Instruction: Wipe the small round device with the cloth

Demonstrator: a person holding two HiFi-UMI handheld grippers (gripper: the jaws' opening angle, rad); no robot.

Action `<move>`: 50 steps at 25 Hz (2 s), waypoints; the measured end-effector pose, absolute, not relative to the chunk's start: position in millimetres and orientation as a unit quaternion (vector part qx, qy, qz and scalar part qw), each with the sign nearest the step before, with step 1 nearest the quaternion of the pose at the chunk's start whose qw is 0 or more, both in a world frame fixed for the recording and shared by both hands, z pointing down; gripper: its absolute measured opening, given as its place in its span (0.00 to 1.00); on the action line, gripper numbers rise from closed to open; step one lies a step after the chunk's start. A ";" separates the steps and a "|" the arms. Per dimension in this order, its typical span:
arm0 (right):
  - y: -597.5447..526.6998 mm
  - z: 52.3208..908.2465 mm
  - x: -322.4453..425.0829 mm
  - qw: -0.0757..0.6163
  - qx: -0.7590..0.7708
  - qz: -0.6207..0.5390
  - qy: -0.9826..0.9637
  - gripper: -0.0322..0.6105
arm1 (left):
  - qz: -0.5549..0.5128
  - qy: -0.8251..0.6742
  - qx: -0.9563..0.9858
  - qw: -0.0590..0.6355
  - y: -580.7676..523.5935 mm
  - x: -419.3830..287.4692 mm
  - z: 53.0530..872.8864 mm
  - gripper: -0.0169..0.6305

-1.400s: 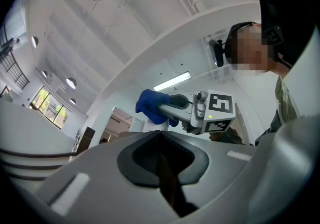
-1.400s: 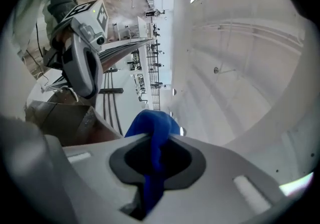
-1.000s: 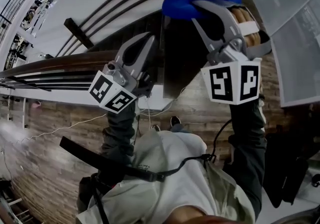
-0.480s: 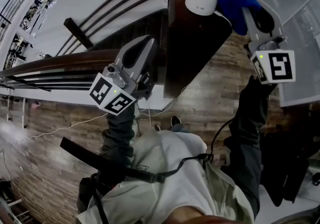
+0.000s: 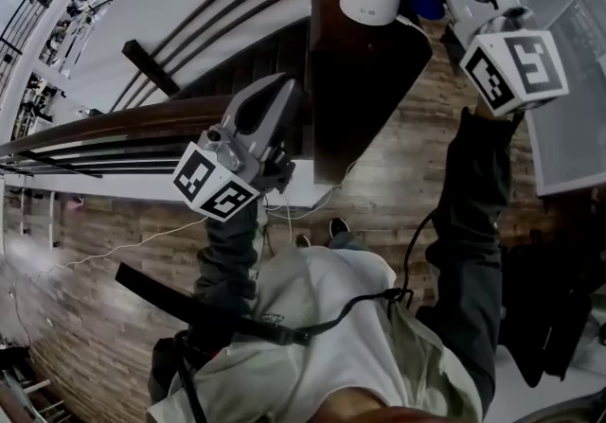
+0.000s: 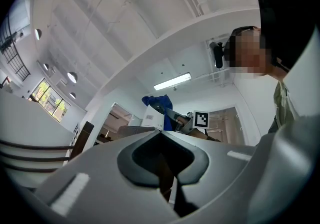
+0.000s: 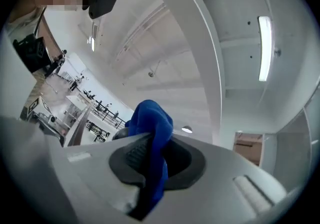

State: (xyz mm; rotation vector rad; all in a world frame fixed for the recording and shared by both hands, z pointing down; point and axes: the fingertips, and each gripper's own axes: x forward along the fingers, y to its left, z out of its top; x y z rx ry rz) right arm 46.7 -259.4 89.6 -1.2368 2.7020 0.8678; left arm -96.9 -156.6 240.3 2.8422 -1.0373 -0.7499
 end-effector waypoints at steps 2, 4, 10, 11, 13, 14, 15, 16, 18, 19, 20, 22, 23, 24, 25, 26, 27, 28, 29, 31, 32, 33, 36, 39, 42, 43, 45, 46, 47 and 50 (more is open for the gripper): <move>-261.0 106.3 49.4 0.026 -0.388 0.246 0.888 0.11 | -0.240 -0.339 0.910 0.015 -157.0 -100.4 242.2 0.03; -255.5 123.4 49.0 0.011 -0.370 0.223 0.902 0.11 | -0.240 -0.344 0.907 0.019 -156.7 -104.0 245.6 0.03; -230.4 157.7 47.0 -0.092 -0.342 0.256 0.899 0.11 | -0.235 -0.352 0.905 0.041 -156.3 -107.5 260.9 0.03; -230.0 147.7 48.8 -0.086 -0.350 0.266 0.894 0.11 | -0.234 -0.353 0.905 0.044 -156.4 -107.9 262.4 0.03; -231.0 115.1 50.2 -0.076 -0.377 0.308 0.870 0.11 | -0.236 -0.354 0.904 0.045 -156.2 -108.4 263.7 0.03; -231.8 97.2 48.3 -0.082 -0.392 0.339 0.851 0.11 | -0.237 -0.355 0.903 0.045 -156.2 -108.4 263.7 0.03; -233.1 81.8 44.4 -0.100 -0.404 0.372 0.829 0.11 | -0.238 -0.355 0.903 0.044 -156.4 -108.3 263.5 0.03; -235.5 70.5 38.2 -0.128 -0.412 0.404 0.806 0.11 | -0.239 -0.354 0.903 0.044 -156.8 -107.9 263.4 0.03; -241.5 59.3 15.0 -0.180 -0.402 0.453 0.775 0.11 | -0.240 -0.354 0.903 0.044 -156.6 -107.5 263.6 0.03; -244.0 58.1 -1.0 -0.193 -0.386 0.471 0.769 0.11 | -0.241 -0.354 0.903 0.044 -155.6 -108.0 263.7 0.03; -246.2 59.3 -16.0 -0.202 -0.372 0.485 0.765 0.11 | -0.241 -0.355 0.902 0.044 -154.0 -109.0 263.5 0.03; -247.6 64.1 -36.1 -0.220 -0.361 0.508 0.751 0.11 | -0.242 -0.358 0.901 0.042 -150.3 -111.6 262.3 0.03; -246.4 66.1 -41.9 -0.228 -0.360 0.519 0.741 0.11 | -0.243 -0.358 0.900 0.042 -149.1 -113.0 261.9 0.03; -244.9 68.5 -46.7 -0.237 -0.359 0.530 0.731 0.11 | -0.243 -0.359 0.900 0.041 -148.9 -114.2 261.6 0.03; -243.9 72.5 -51.7 -0.249 -0.356 0.542 0.719 0.11 | -0.243 -0.360 0.900 0.041 -149.3 -115.3 261.6 0.03; -243.6 79.3 -57.3 -0.266 -0.349 0.555 0.707 0.11 | -0.242 -0.361 0.900 0.040 -150.1 -116.2 262.0 0.03; -244.3 88.8 -62.7 -0.286 -0.340 0.565 0.695 0.11 | -0.242 -0.361 0.900 0.041 -150.9 -116.4 263.0 0.03; -246.2 99.9 -66.9 -0.310 -0.332 0.574 0.681 0.11 | -0.241 -0.361 0.900 0.042 -151.8 -115.5 264.6 0.03; -248.8 110.6 -69.5 -0.333 -0.327 0.583 0.665 0.11 | -0.240 -0.360 0.901 0.043 -152.8 -113.8 266.5 0.03; -252.8 125.2 -72.3 -0.369 -0.327 0.602 0.629 0.11 | -0.237 -0.357 0.903 0.043 -154.4 -109.9 269.2 0.03; -252.7 128.5 -73.0 -0.380 -0.327 0.610 0.614 0.11 | -0.237 -0.355 0.903 0.043 -154.2 -108.7 268.9 0.03; -251.0 129.8 -73.3 -0.387 -0.326 0.616 0.604 0.11 | -0.237 -0.353 0.904 0.043 -153.1 -108.0 267.5 0.03; -240.3 130.3 -71.9 -0.394 -0.320 0.624 0.594 0.11 | -0.239 -0.350 0.905 0.043 -148.6 -107.7 261.8 0.03; -228.4 144.2 -69.4 -0.399 -0.305 0.624 0.598 0.11 | -0.239 -0.348 0.905 0.044 -148.0 -107.2 262.8 0.03; -216.8 176.0 -61.2 -0.412 -0.284 0.609 0.615 0.11 | -0.239 -0.346 0.906 0.044 -144.5 -103.5 268.4 0.03; -213.9 185.4 -56.9 -0.415 -0.280 0.602 0.623 0.11 | -0.240 -0.345 0.906 0.043 -142.8 -102.1 268.8 0.03; -208.2 194.2 -47.4 -0.410 -0.281 0.586 0.639 0.11 | -0.241 -0.342 0.907 0.043 -139.9 -99.7 265.2 0.03; -205.8 194.4 -42.2 -0.404 -0.286 0.579 0.648 0.11 | -0.240 -0.341 0.908 0.044 -139.6 -98.7 263.2 0.03; -204.2 193.7 -36.8 -0.397 -0.295 0.571 0.655 0.11 | -0.240 -0.341 0.908 0.045 -140.4 -97.9 262.7 0.03; -202.0 198.8 -20.2 -0.376 -0.325 0.544 0.676 0.11 | -0.240 -0.341 0.908 0.050 -144.6 -98.3 272.0 0.03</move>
